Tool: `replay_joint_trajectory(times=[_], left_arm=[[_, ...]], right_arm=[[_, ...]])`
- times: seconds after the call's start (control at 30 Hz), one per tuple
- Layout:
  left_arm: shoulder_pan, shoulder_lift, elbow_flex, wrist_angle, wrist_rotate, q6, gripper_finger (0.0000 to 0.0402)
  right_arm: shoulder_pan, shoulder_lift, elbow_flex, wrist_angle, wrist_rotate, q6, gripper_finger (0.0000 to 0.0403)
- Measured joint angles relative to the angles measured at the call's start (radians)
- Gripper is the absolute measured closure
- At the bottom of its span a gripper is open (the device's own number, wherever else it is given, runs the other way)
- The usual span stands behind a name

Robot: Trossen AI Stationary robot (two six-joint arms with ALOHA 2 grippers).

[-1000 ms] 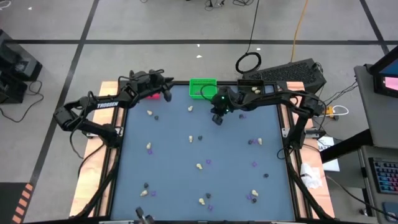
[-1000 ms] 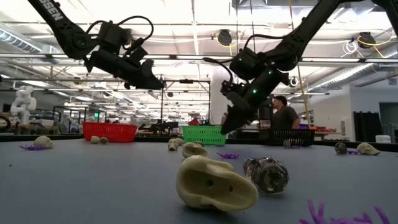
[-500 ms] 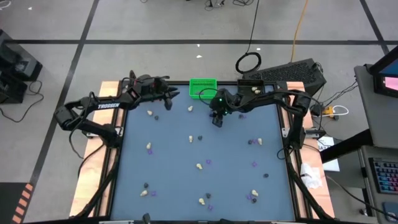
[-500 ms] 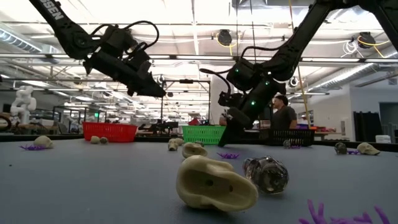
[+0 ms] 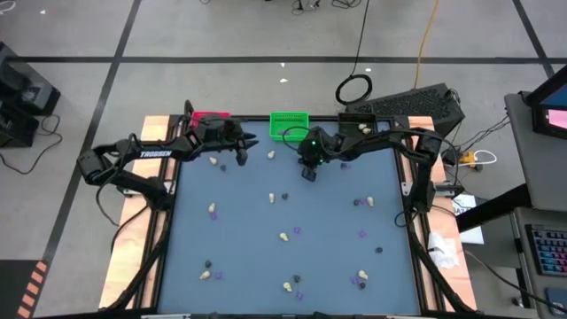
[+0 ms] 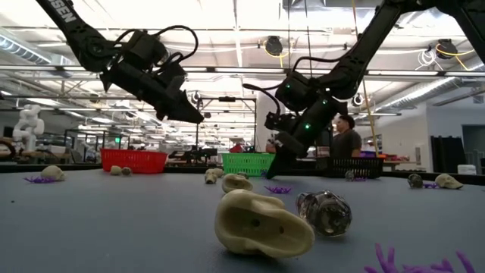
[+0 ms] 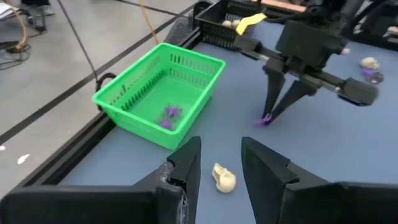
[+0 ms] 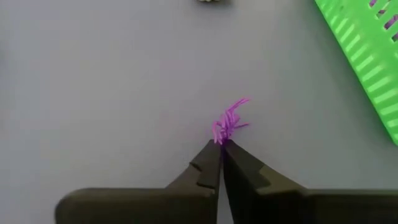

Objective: Sort Halloween decoration
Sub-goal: Put the purple spider toy into the green bin

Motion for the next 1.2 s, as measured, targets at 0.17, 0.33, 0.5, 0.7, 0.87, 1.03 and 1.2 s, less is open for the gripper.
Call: replay_joint_trajectory(times=[0.17,0.33,0.5,0.7,0.87,1.03,1.2], left_arm=[[-0.013,0.0,0.0,-0.001,-0.026,-0.001,0.0293],[-0.019,0.0,0.0,0.001,-0.026,-0.001,0.0293],[-0.019,0.0,0.0,0.002,-0.027,-0.003,0.0293],[-0.019,0.0,0.0,0.003,-0.027,-0.022,0.0293],[-0.02,0.0,0.0,0.003,-0.027,-0.022,0.0293],[-0.02,0.0,0.0,0.003,-0.028,-0.022,0.0293],[-0.02,0.0,0.0,0.003,-0.034,-0.022,0.0293]], right_arm=[[0.003,-0.023,0.029,-0.022,0.009,0.002,0.0401],[-0.01,-0.061,0.134,-0.144,0.018,0.013,0.0402],[-0.048,-0.056,0.293,-0.305,0.066,-0.035,0.0402],[-0.109,0.005,0.432,-0.381,0.064,-0.081,0.0402],[-0.144,0.093,0.514,-0.458,0.062,-0.123,0.0403],[-0.171,0.173,0.595,-0.529,0.059,-0.151,0.0403],[-0.191,0.229,0.644,-0.551,0.06,-0.16,0.0398]])
